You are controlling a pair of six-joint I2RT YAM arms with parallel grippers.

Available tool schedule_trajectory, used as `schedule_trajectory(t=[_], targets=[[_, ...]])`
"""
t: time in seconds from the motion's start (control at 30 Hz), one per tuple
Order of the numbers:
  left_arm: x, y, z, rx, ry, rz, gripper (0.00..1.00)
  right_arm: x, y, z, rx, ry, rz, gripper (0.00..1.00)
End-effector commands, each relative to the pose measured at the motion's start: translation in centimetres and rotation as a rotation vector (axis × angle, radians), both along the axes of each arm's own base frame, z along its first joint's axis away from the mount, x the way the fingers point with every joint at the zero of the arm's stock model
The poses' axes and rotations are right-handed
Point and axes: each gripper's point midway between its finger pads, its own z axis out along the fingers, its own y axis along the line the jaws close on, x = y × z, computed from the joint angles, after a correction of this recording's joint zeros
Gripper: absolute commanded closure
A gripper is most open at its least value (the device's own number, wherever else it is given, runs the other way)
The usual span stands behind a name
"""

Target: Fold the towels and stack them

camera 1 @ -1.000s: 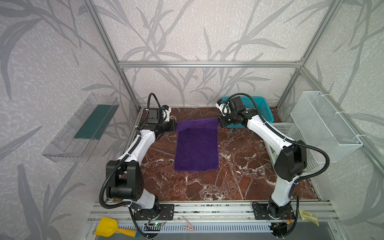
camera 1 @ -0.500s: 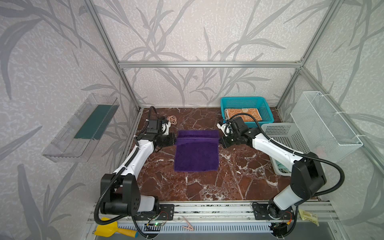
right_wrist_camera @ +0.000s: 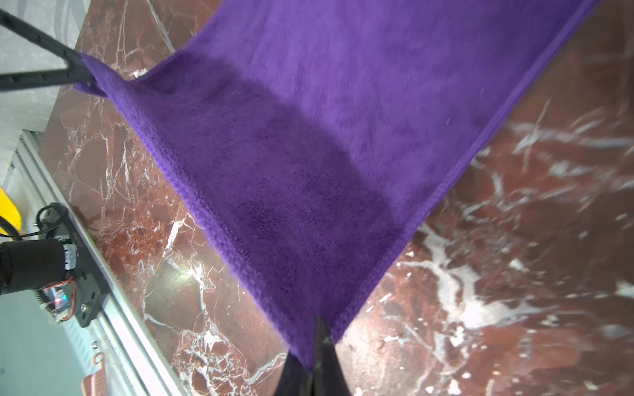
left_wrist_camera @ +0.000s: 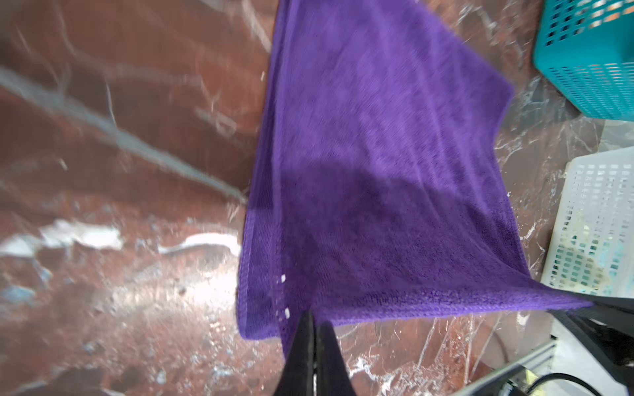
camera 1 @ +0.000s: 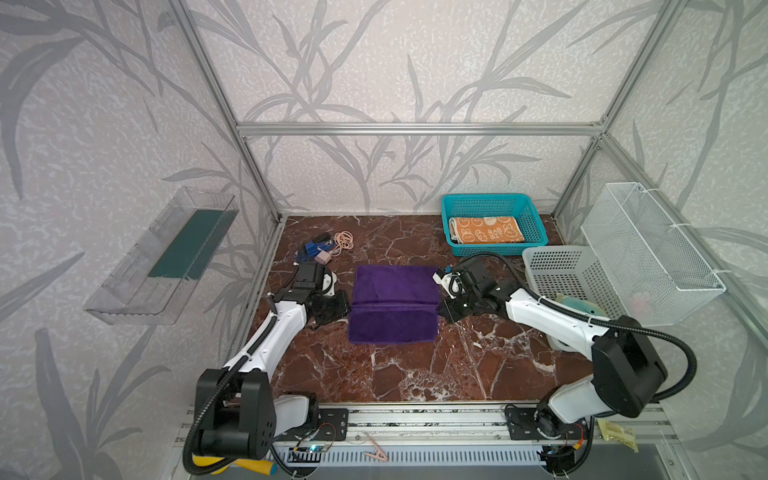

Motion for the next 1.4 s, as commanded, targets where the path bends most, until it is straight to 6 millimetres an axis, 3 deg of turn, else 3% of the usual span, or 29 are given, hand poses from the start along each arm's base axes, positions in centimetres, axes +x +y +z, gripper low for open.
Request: schedule_trajectory(t=[0.0,0.27,0.5,0.67,1.0,1.13,1.37], targets=[[-1.1,3.1,-2.5,0.089,0.095,0.175,1.0,-1.3,-2.8,-3.2,-0.088,0.131,-0.103,1.0],[-3.2,2.8,-5.7,0.063,0.156,0.202,1.0,-3.3,-3.3,-6.8,-0.146,0.268,-0.078,1.0],[-3.9,3.3,-7.2,0.101,0.188,0.201,1.0,-3.7,-3.0,-7.8,-0.15,0.297,-0.063,1.0],[-4.0,3.3,-6.7,0.106,0.177,0.19,1.0,-4.5,-3.6,-7.2,-0.152,0.28,-0.053,0.95],[-3.9,3.8,-3.1,0.128,0.075,0.203,1.0,-4.6,-3.4,-4.9,-0.145,0.222,-0.032,1.0],[-4.7,4.1,-3.6,0.156,0.11,0.225,1.0,-5.5,-2.7,-5.4,-0.16,0.232,0.002,1.0],[-6.4,4.5,-6.3,0.191,0.208,0.258,1.0,-7.5,-2.8,-7.8,-0.16,0.298,-0.006,0.99]])
